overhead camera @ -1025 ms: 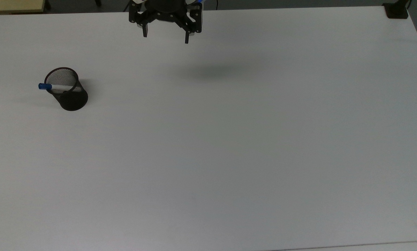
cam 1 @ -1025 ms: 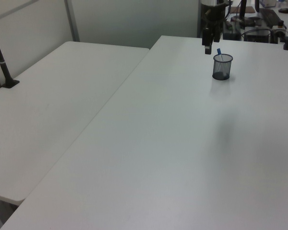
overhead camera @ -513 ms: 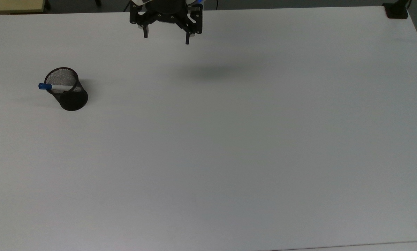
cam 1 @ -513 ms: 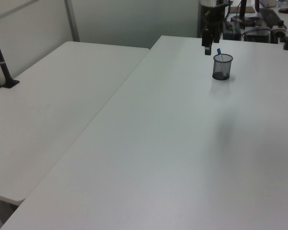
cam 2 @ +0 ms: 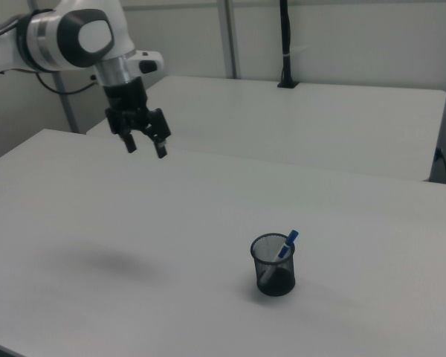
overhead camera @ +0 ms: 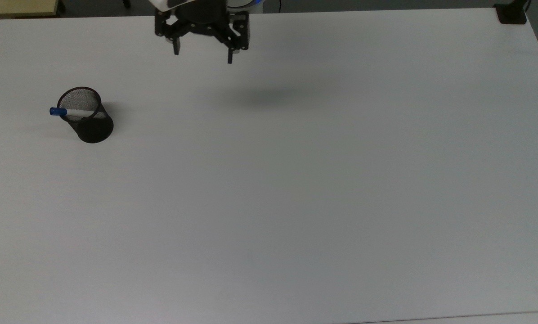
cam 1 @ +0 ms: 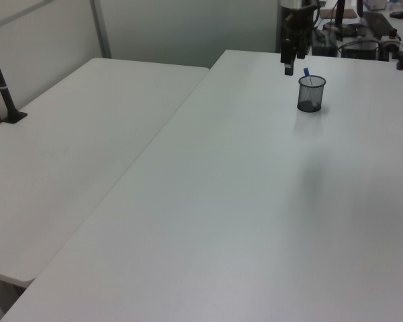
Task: Remove the marker
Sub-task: 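Move the open gripper over the black mesh cup toward the marker, then lower the gripper and close it on the blue-capped marker, then lift the marker straight up out of the mesh cup, then carry the marker away from the cup and lower it to the table, then open the gripper to release the marker on the table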
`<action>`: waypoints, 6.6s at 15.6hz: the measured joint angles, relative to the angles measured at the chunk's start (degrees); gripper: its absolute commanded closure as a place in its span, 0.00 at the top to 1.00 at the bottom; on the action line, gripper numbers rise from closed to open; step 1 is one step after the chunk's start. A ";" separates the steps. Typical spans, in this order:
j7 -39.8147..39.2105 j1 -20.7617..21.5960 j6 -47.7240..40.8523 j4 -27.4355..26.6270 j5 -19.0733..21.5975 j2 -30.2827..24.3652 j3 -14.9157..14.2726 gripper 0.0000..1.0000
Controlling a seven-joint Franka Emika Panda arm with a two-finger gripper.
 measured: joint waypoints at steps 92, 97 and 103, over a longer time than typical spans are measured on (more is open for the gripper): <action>-22.99 -17.91 3.29 3.25 5.68 20.13 5.21 0.32; -22.71 -17.26 5.17 3.51 5.67 22.40 5.19 1.00; -15.64 -12.24 5.12 5.67 3.71 18.30 5.16 1.00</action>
